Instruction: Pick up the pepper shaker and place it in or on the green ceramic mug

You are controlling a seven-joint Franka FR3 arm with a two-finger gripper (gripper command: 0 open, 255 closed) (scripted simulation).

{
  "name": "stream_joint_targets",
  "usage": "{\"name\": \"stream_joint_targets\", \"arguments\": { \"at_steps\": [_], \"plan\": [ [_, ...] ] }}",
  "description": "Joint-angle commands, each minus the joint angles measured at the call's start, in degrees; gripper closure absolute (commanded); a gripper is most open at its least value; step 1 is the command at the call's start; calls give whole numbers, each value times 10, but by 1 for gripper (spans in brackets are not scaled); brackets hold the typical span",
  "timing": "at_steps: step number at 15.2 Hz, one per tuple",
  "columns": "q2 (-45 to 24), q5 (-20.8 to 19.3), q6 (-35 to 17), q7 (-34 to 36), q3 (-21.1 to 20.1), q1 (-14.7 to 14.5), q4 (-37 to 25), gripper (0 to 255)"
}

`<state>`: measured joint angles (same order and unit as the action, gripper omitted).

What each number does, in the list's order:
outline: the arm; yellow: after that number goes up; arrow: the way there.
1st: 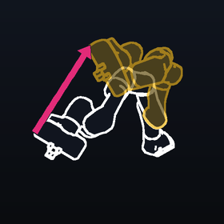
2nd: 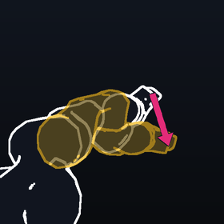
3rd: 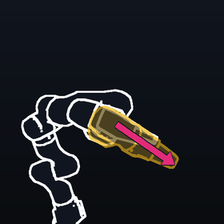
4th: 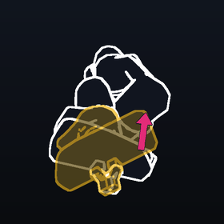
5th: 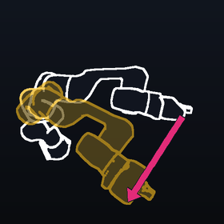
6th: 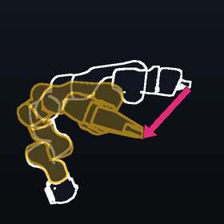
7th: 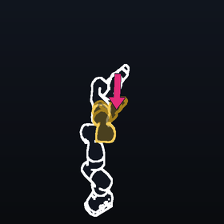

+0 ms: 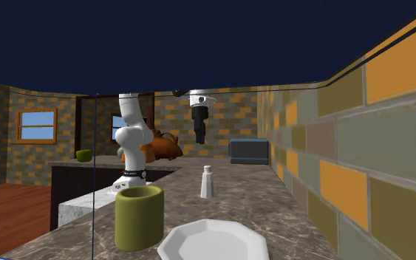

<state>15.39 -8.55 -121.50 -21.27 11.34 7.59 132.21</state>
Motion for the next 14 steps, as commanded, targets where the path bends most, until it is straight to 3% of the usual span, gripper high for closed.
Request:
{"name": "stream_joint_targets", "arguments": {
  "at_steps": [1,10,14],
  "plan": [
    [-44,4,-20,-20,16,7,-26,0],
    [-222,58,-78,-105,60,40,-152,0],
    [-244,66,-100,-112,60,45,-151,0]
  ]
}}
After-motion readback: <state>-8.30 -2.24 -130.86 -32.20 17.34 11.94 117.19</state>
